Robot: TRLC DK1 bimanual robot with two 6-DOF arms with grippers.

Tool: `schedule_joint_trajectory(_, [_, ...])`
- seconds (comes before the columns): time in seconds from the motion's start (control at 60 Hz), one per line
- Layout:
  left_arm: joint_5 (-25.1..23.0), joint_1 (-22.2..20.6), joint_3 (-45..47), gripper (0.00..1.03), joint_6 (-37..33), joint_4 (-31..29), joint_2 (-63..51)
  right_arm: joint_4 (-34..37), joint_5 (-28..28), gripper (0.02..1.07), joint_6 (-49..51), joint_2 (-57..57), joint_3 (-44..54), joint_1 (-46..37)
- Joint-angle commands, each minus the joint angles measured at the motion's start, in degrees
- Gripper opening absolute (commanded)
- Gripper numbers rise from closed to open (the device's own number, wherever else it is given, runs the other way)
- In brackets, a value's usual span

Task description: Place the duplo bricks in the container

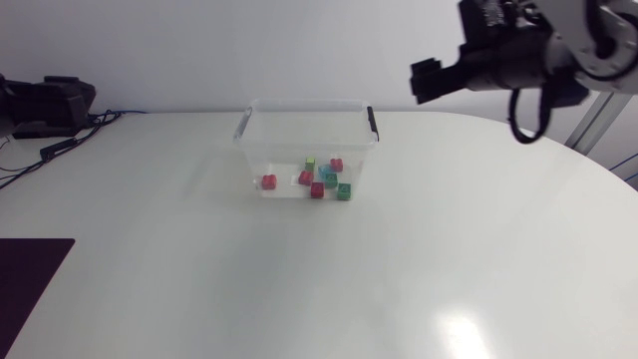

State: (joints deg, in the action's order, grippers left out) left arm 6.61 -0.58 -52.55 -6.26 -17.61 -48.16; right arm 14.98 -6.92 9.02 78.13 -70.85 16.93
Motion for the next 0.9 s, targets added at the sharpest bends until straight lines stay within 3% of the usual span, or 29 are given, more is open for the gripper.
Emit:
schedule_joint_trajectory(0.0, [0.6, 1.7, 2.7, 0.99, -1.5, 0.8, 2.5, -1.4, -0.8, 1.02, 0.8, -6.3, 7.5, -3.3])
schedule_joint_trajectory(0.183, [0.6, 4.8, 7.8, 0.99, -3.1, 3.9, 6.9, -4.5, -0.9, 1.02, 2.3, -21.1, 20.4, -9.5])
schedule_joint_trajectory(0.433, [0.8, 5.5, 15.2, 0.99, -4.3, 7.7, 13.9, -4.2, -0.9, 1.02, 5.7, -40.1, 34.4, -14.5])
schedule_joint_trajectory(0.883, [1.8, 5.2, 26.4, 0.99, -6.3, 12.3, 27.5, -1.1, 0.5, 1.02, 5.8, -57.1, 43.9, -16.1])
